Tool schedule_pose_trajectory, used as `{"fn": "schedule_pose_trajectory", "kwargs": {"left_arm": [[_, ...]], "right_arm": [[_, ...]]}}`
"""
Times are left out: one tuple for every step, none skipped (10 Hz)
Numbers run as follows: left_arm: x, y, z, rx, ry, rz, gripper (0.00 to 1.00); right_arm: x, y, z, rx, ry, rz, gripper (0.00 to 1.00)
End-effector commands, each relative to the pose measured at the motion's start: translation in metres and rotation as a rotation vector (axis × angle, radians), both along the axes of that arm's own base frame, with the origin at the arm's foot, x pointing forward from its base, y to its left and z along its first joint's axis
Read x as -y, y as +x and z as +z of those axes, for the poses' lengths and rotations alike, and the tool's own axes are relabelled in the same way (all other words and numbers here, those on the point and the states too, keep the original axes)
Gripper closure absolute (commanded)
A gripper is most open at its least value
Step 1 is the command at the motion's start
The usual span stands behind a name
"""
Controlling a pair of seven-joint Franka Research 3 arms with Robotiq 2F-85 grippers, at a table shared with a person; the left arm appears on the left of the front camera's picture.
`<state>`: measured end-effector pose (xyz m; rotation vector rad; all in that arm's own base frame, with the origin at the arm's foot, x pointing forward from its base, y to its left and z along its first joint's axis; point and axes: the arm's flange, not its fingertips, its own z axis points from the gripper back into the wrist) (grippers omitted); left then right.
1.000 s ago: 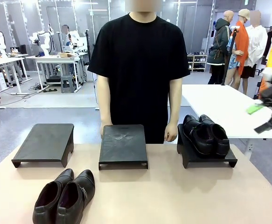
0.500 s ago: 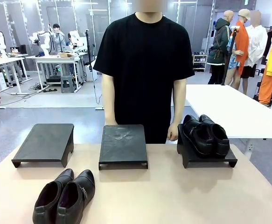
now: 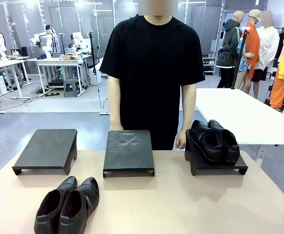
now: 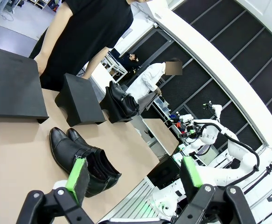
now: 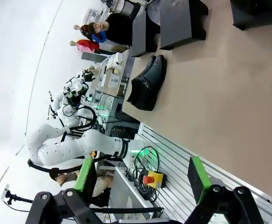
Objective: Place the shoes on the stand as instructed by the person.
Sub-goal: Pick up another pair of Shoes and place it on the Shoes Stand indicated by the person.
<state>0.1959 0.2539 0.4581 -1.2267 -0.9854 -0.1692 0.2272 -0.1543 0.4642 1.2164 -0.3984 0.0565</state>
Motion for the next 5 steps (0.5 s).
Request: {"fn": "schedule_pose_trajectory", "kwargs": {"left_arm": [[-0.0015,-0.0010,0.0011,0.015,-0.006,-0.006,0.00],[-0.0015,-0.0010,0.0011,0.015,-0.006,-0.006,0.00],[-0.0015,-0.0010,0.0011,0.015,-0.006,-0.006,0.00],[-0.0015,-0.0010,0.0011,0.015,-0.006,-0.006,0.00],[-0.0015,-0.0010,0.0011,0.015,-0.006,-0.006,0.00]], "right_arm": [[-0.0039,0.0049,0.0031,-0.019,-0.003,0.011,0.00],[-0.0039,0.0049,0.0031,-0.019,-0.003,0.011,0.00],[-0.0039,0.0049,0.0031,-0.019,-0.003,0.011,0.00],[-0.0039,0.0049,0.0031,-0.019,-0.003,0.011,0.00],[-0.0039,0.0049,0.0031,-0.019,-0.003,0.011,0.00]]}}
